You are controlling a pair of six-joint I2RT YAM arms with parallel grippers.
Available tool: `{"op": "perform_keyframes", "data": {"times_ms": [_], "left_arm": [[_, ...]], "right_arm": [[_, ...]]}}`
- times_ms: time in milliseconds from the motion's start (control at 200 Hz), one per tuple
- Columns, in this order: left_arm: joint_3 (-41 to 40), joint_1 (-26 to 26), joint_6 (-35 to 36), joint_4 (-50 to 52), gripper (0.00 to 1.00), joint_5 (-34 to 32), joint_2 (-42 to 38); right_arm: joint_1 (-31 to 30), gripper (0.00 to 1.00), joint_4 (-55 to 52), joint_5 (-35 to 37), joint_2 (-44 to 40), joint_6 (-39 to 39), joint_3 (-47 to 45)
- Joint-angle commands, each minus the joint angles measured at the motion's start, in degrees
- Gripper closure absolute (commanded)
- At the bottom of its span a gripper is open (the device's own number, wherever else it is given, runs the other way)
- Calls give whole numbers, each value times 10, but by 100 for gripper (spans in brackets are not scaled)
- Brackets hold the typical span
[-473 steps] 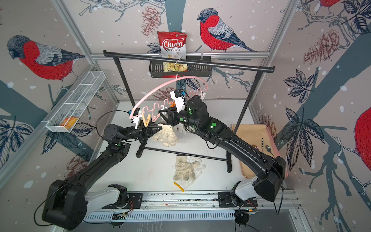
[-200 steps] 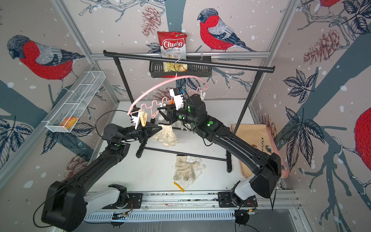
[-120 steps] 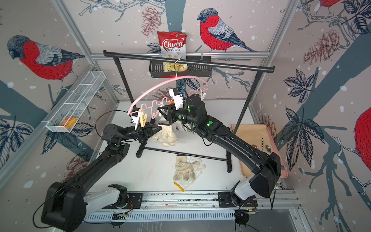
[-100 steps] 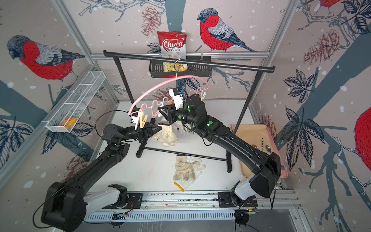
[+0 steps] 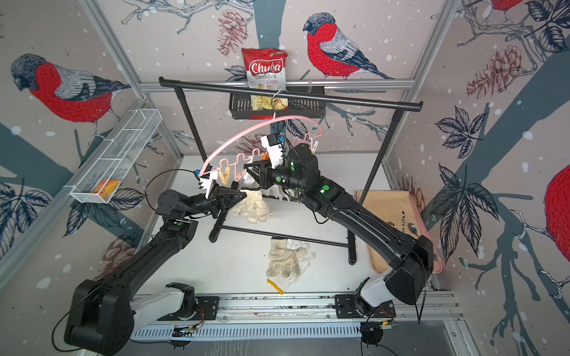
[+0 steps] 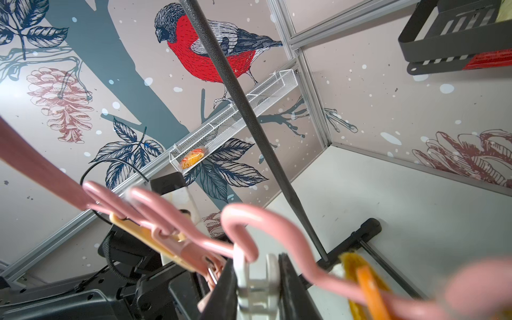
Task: Clip the gloves onto a hanger to dry
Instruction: Open the clamp at the hanger, then clamp the glove onto the hanger.
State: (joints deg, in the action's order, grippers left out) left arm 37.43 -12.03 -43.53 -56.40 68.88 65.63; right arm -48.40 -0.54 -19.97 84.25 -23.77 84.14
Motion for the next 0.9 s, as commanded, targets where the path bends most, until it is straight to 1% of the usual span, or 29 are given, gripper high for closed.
{"op": "perform_keyframes", "data": {"times_ms": [0,110,390,896], "left_arm": [[11,8,2,-24,100,11,6],[23,11,-2,-32,100,14,19],[63,14,-43,-83,100,20,62],[76,14,-42,-83,100,17,73]], "right_arm": [[6,79,20,-21,-10,7,-2],[11,79,25,-36,-15,10,-7],[21,79,43,-60,-22,8,-26],[24,81,51,-78,-21,1,-30]]}}
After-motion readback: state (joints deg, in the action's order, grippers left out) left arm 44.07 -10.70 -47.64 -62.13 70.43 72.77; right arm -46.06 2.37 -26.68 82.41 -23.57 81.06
